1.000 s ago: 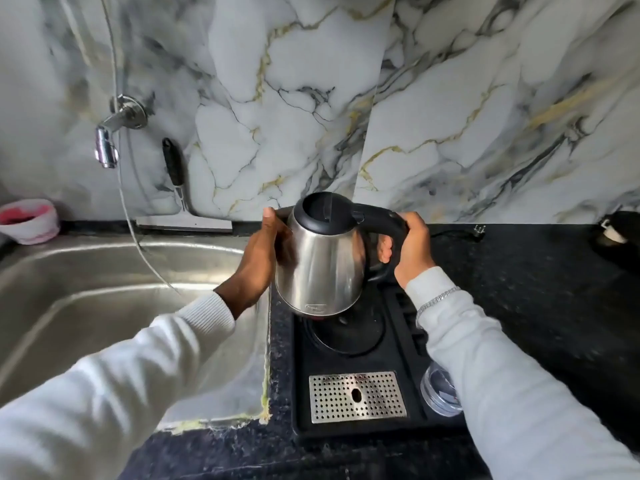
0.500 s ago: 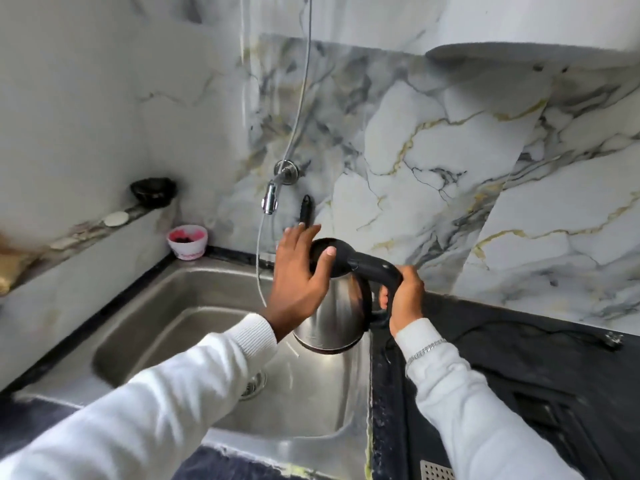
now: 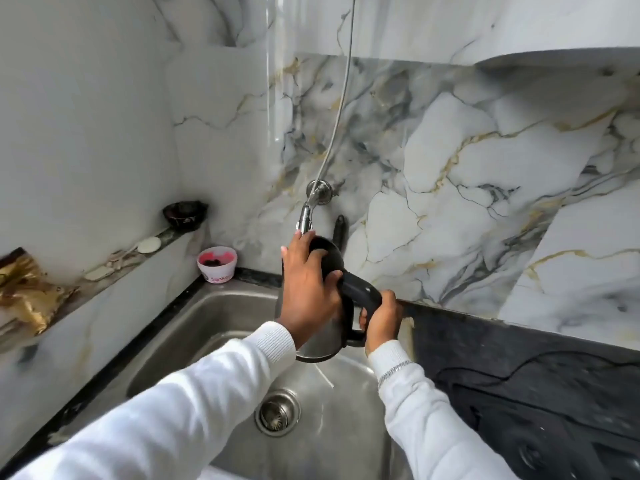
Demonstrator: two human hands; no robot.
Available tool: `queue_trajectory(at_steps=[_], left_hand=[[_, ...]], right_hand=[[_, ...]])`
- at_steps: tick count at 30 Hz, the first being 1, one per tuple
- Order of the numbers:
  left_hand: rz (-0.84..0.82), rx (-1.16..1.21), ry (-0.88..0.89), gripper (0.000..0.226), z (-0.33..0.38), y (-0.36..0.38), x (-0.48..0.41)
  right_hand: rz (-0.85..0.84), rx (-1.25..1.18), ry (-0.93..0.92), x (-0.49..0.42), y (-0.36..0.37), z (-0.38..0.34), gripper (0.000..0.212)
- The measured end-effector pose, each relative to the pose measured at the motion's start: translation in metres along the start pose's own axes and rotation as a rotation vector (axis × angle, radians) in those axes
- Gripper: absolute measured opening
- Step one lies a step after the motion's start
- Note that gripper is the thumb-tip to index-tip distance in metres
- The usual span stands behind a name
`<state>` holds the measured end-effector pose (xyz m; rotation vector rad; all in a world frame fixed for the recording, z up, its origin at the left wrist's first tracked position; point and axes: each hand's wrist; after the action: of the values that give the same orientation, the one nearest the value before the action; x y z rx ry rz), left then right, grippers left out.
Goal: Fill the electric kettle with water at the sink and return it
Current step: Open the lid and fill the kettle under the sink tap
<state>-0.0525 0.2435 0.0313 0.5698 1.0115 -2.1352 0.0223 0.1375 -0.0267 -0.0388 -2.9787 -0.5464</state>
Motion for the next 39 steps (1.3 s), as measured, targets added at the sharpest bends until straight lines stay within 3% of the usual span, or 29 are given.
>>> queue_trajectory(at_steps=[4, 7, 10, 14, 17, 19, 21, 24, 27, 31, 35, 39], left_hand=[[-0.088, -0.228, 0.489, 0.034, -0.010, 0.009, -0.027], [-0.233, -0.100, 0.641, 0.061, -0.005, 0.023, -0.040], [-0.319, 0.256, 0.444, 0.078, 0.000, 0.036, -0.049], [-0.203, 0.786, -0.059, 0.070, -0.008, 0.048, -0.064], [-0.041, 0.721, -0.186, 0.055, -0.037, 0.047, -0.083], [0.124, 0.505, -0.247, 0.050, -0.065, 0.043, -0.096], [0.161, 0.248, -0.387, 0.043, -0.094, 0.039, -0.111], [-0.092, 0.203, -0.502, 0.034, -0.124, 0.043, -0.135], [-0.193, 0.324, -0.477, 0.047, -0.133, 0.043, -0.148], [-0.384, 0.495, -0.442, 0.036, -0.141, 0.036, -0.158], [-0.634, 0.501, -0.386, 0.027, -0.152, 0.028, -0.174], [-0.734, 0.528, -0.340, 0.023, -0.159, 0.026, -0.183]], right_hand=[[0.021, -0.031, 0.019, -0.022, 0.012, 0.016, 0.025], [0.039, -0.125, 0.041, -0.040, 0.021, 0.023, 0.030], [0.035, -0.159, 0.101, -0.059, 0.023, 0.036, 0.034], [-0.049, -0.181, 0.179, -0.082, 0.029, 0.055, 0.041], [-0.087, -0.173, 0.187, -0.101, 0.038, 0.069, 0.050], [-0.115, -0.164, 0.191, -0.110, 0.043, 0.078, 0.056], [-0.136, -0.151, 0.202, -0.117, 0.048, 0.084, 0.057], [-0.161, -0.153, 0.210, -0.127, 0.054, 0.091, 0.060], [-0.168, -0.143, 0.214, -0.134, 0.060, 0.094, 0.061], [-0.189, -0.138, 0.250, -0.135, 0.067, 0.096, 0.059], [-0.218, -0.148, 0.256, -0.133, 0.074, 0.092, 0.057], [-0.250, -0.143, 0.252, -0.132, 0.075, 0.089, 0.059]])
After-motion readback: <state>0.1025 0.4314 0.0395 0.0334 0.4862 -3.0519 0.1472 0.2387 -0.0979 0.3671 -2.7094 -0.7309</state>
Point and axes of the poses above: each hand's wrist, its own x-axis away from the middle knuckle, its own y-axis out of the palm, z = x × y, and after that the axes turned 1 degree about -y, right-handed
